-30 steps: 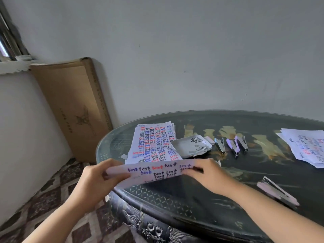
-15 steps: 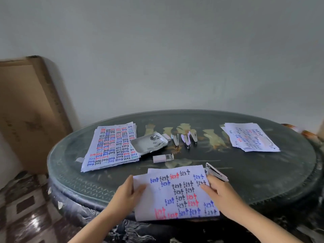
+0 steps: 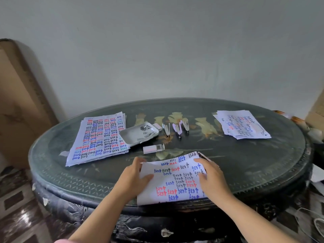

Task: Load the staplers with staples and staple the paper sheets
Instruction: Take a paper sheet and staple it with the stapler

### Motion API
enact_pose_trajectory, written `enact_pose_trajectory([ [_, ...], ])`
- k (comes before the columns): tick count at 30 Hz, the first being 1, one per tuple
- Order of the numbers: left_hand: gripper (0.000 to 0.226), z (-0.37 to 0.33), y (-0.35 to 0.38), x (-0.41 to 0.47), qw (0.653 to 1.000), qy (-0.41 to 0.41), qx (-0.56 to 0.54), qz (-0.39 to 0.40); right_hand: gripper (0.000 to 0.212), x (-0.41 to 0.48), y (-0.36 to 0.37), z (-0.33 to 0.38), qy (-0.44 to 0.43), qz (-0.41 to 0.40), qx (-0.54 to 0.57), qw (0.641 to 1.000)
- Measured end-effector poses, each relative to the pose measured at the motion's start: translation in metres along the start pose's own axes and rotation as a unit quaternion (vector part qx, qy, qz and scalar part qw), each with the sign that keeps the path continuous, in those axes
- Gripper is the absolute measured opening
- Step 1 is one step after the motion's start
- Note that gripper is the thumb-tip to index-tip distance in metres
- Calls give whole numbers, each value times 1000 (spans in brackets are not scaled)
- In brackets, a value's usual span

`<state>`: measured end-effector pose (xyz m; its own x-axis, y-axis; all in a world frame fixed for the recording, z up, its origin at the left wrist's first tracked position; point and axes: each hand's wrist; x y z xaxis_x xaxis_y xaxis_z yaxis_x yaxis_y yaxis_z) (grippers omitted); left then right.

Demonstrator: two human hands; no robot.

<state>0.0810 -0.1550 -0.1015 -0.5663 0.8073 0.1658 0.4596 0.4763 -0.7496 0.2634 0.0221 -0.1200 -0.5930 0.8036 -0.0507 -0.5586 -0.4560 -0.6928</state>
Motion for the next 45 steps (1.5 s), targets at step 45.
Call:
enact_pose_trajectory([
  [45, 69, -18, 57, -43, 961, 43, 266, 56, 36, 20, 35, 4, -212, -140, -321, 912],
])
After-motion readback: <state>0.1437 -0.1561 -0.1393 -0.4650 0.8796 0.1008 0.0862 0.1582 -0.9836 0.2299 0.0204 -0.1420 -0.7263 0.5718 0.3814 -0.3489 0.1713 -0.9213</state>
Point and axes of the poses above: each hand's wrist, its own x-axis towards the middle knuckle, its own y-axis out of the palm, z = x × y, and after that the axes turned 12 degrees about y, right-handed
